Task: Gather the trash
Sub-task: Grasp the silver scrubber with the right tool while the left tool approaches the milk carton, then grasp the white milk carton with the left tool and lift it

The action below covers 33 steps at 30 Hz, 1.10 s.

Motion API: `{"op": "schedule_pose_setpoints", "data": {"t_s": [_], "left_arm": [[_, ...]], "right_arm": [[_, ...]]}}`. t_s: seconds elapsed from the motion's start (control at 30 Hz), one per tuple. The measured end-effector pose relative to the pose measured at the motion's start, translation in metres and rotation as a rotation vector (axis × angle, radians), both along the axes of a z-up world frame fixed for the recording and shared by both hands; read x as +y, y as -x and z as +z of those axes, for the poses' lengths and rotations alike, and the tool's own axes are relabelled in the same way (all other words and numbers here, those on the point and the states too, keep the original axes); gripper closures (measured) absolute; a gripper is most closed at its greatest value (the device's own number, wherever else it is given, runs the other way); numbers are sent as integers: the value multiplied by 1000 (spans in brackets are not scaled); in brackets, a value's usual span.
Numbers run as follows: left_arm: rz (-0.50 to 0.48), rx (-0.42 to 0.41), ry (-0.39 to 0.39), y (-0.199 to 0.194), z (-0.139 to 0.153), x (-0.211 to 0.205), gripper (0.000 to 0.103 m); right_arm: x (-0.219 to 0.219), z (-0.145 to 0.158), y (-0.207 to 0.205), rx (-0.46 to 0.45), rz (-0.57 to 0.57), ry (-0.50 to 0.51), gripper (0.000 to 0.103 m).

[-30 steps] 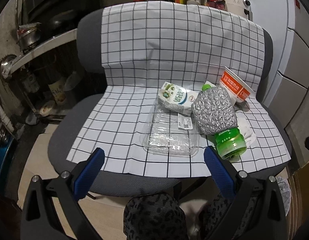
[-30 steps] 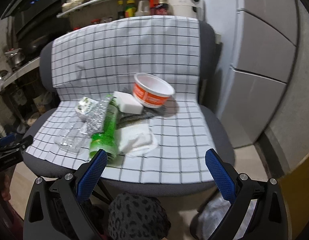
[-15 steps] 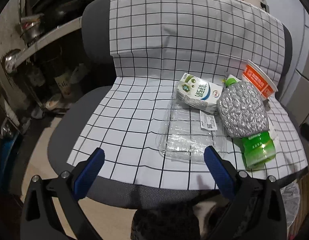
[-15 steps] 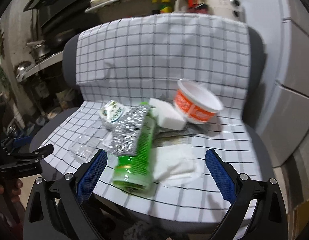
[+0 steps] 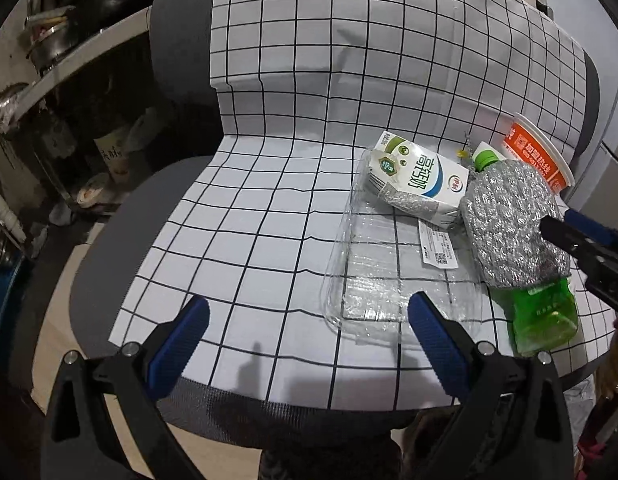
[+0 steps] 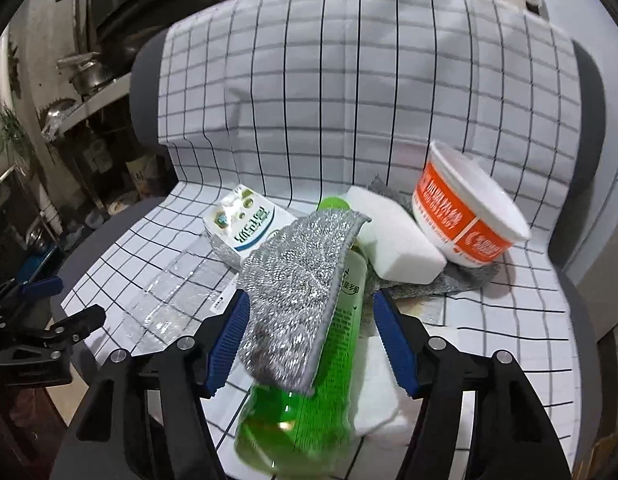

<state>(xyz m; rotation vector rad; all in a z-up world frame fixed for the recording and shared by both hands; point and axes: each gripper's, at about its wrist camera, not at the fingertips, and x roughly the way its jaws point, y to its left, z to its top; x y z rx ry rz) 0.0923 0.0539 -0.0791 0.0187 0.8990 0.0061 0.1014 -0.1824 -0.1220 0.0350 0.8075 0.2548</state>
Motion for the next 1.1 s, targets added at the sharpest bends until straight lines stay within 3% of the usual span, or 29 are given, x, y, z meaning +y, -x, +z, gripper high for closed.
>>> {"op": "schedule_pose_setpoints", "data": {"t_s": [0.07,0.27,0.33,0.37,0.57,0.67,0.9,1.1], "left_arm": [[4,-7,0,-2,-1,2,6],[8,-46,-60,-1,-2,3,7],[-1,-46,-59,2,0,3,7],[5,-41,-54,4,1,4,7],[20,-29,-42,13,11,5,7],[6,-51,-49,18,19,-1,7],[-86,-62,-5,5,21,-32,7],[-175,-37,-2,-33,1,-71,33]], "right_arm": [[1,-3,-6,7,11,-9,42],[9,-3,-14,2,34,-7,66],[11,1,-15,-15,43,-24,80],[11,5,-15,-25,54,-49,93],[1,53,4,-163,81,-154,97],[-14,76,24,-228,45,-145,97],[-59,79,69,-238,-63,-92,97],[-90,57,88,-196,-129,-96,97]]}}
